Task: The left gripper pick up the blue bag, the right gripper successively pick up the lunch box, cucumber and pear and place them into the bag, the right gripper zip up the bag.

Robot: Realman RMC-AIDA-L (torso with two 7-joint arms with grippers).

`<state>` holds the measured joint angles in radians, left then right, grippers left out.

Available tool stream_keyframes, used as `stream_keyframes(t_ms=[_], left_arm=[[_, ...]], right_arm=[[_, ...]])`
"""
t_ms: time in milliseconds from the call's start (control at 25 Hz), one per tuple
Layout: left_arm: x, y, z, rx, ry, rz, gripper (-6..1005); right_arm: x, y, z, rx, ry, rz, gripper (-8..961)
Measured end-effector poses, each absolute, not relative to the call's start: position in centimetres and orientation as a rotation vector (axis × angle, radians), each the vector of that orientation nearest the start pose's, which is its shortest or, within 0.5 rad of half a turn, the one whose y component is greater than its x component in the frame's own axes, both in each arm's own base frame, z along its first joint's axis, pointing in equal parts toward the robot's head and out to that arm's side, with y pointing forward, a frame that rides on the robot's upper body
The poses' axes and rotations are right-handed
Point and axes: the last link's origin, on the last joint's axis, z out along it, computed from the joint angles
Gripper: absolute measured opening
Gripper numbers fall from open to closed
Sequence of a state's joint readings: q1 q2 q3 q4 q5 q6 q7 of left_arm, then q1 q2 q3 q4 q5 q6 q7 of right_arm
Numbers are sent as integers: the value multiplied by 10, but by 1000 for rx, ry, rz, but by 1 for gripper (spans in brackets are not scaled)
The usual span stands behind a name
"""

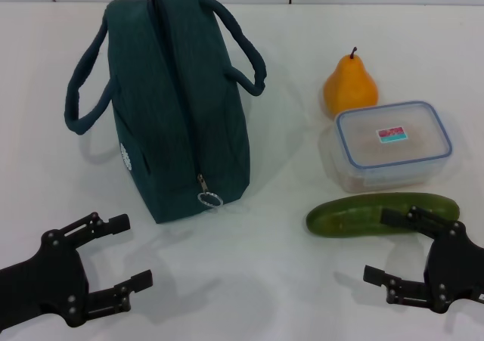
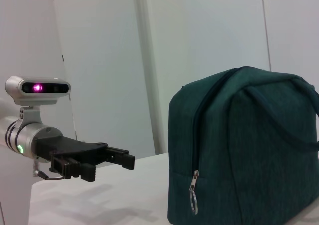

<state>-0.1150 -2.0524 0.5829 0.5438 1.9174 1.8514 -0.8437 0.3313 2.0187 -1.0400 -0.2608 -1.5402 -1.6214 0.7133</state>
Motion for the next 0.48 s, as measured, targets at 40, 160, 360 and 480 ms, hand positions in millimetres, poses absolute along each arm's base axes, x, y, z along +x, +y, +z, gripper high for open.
stream_keyframes(t_ms=[40, 160, 360, 480], left_arm=[[-345, 176, 15, -2555, -438, -877, 846], [-345, 176, 15, -2555, -439, -877, 845], [-345, 176, 15, -2555, -439, -876, 845], [-345, 176, 15, -2554, -439, -876, 846]], right_arm=[[306, 234, -41, -2660, 312, 927, 869], [306, 234, -41, -2660, 312, 927, 868], [306, 233, -41, -2659, 313, 927, 866], [306, 233, -41, -2659, 314, 927, 865]])
